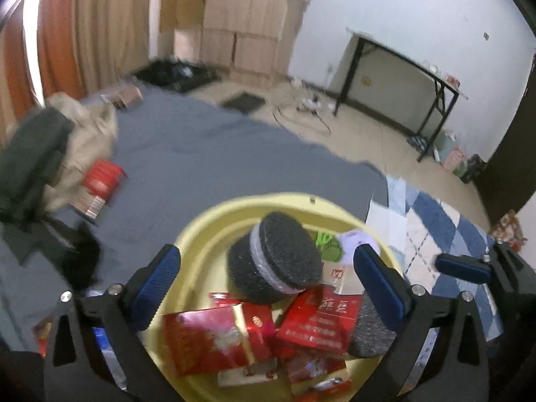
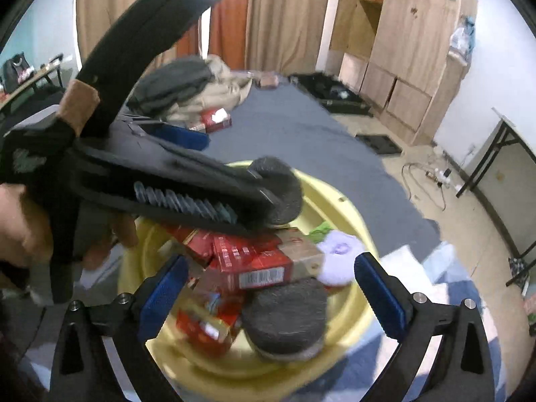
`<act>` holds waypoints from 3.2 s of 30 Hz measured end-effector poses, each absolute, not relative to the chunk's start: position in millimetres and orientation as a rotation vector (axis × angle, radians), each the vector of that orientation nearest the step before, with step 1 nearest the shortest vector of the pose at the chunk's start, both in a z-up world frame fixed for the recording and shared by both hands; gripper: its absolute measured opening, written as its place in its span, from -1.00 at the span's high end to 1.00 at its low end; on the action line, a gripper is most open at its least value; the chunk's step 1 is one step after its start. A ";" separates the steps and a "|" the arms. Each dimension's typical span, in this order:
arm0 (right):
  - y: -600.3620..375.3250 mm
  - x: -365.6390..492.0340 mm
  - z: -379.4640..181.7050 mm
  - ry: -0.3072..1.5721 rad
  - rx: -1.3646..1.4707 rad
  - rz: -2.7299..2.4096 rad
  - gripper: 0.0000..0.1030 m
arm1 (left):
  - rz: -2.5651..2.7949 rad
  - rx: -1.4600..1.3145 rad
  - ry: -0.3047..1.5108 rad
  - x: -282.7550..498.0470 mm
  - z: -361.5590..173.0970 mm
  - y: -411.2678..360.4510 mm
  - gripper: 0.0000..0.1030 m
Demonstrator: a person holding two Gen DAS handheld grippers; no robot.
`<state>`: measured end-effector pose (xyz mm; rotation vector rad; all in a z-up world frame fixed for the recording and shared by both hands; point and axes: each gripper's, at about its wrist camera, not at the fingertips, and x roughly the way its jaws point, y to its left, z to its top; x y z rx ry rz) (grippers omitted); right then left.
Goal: Organize rigid objects
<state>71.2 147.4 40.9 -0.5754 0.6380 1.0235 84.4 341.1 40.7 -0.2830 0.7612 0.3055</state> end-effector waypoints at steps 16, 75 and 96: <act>-29.7 104.6 4.5 0.554 -0.367 0.912 -0.99 | 0.750 -0.415 0.619 -26.5 -1.7 135.1 -1.00; 40.7 119.4 -100.8 0.736 -0.578 0.898 -0.99 | 0.885 -0.460 0.805 -9.2 -100.8 169.2 -1.00; 40.4 120.4 -101.0 0.734 -0.580 0.897 -0.99 | 0.884 -0.461 0.805 -8.7 -101.0 169.2 -1.00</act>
